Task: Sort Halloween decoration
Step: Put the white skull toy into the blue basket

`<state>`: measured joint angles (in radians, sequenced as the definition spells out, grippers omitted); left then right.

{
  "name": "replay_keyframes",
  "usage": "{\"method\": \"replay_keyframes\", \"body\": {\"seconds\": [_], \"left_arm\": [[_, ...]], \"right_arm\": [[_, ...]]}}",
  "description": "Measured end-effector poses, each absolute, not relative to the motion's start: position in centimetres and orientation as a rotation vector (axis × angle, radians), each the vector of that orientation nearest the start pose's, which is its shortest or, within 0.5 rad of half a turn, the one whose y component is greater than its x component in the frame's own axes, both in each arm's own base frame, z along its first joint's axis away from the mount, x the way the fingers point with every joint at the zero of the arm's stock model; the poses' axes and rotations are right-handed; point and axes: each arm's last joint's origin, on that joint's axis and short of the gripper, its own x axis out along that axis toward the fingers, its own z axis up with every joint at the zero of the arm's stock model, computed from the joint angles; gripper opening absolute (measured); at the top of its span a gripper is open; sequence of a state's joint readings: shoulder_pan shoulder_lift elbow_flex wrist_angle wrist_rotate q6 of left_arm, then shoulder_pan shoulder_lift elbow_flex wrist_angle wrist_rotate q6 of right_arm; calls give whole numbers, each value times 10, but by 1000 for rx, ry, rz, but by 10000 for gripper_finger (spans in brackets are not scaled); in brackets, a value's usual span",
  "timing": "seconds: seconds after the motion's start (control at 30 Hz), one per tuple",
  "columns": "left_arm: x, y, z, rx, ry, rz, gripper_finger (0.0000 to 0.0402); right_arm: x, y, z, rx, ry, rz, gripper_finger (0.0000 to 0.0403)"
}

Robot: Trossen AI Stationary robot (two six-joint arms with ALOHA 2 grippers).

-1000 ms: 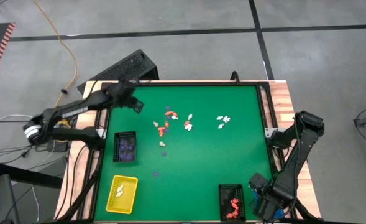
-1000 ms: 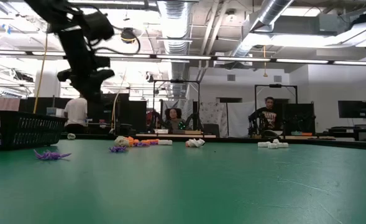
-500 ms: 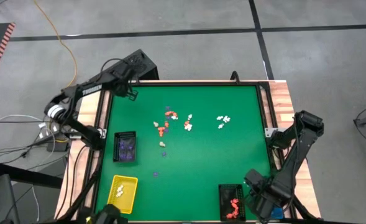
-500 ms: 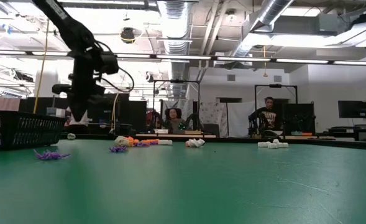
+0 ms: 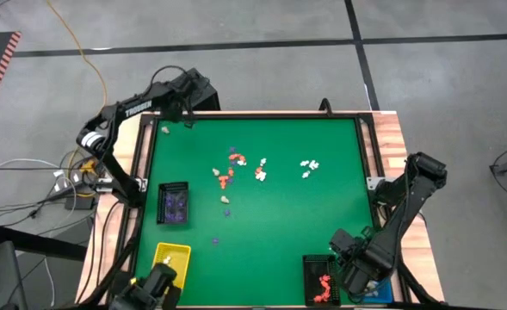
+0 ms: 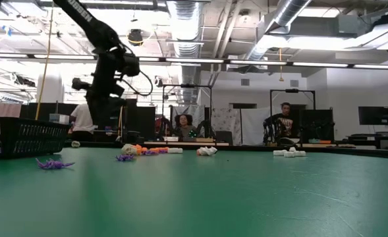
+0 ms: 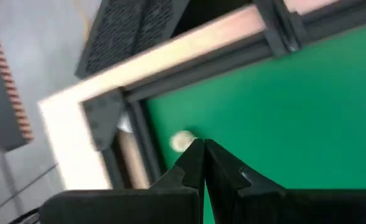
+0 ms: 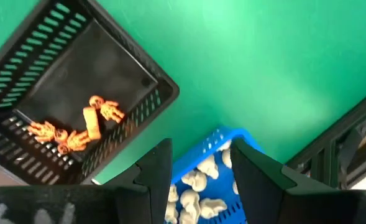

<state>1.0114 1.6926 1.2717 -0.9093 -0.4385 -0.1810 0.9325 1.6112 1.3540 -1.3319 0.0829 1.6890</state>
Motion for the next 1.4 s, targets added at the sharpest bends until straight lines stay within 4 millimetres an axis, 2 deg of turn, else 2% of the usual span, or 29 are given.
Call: {"method": "replay_keyframes", "body": {"seconds": [0.1,0.23,0.4,0.5,0.57,0.63,0.67,0.77,0.87,0.97,1.07,1.2,1.4], "left_arm": [[158,297,247,-564,1303,1357,0],[161,311,265,-689,1246,1222,0],[163,317,279,-776,897,1438,0],[168,318,279,-961,661,1506,0],[172,315,278,-1121,580,1482,0],[177,313,278,-1173,552,1458,0],[178,311,277,-1183,537,1504,0],[175,301,275,-1084,564,1777,0],[158,296,274,-946,656,2007,0],[143,302,273,-882,780,1980,0],[135,308,268,-918,857,1927,0],[141,309,259,-897,904,1937,0],[147,318,226,-792,1200,1860,0]], "right_arm": [[173,222,266,536,1418,-602,179],[174,221,266,528,1419,-596,179],[174,221,266,523,1409,-596,179],[174,221,267,516,1390,-598,179],[174,220,267,504,1385,-591,179],[174,220,267,482,1381,-575,179],[174,220,267,473,1383,-568,179],[174,220,267,477,1383,-569,179],[174,220,267,482,1381,-573,179],[174,220,267,467,1386,-562,179],[175,220,267,452,1390,-548,179],[175,220,267,457,1388,-552,179],[174,220,266,452,1390,-548,179]]}}
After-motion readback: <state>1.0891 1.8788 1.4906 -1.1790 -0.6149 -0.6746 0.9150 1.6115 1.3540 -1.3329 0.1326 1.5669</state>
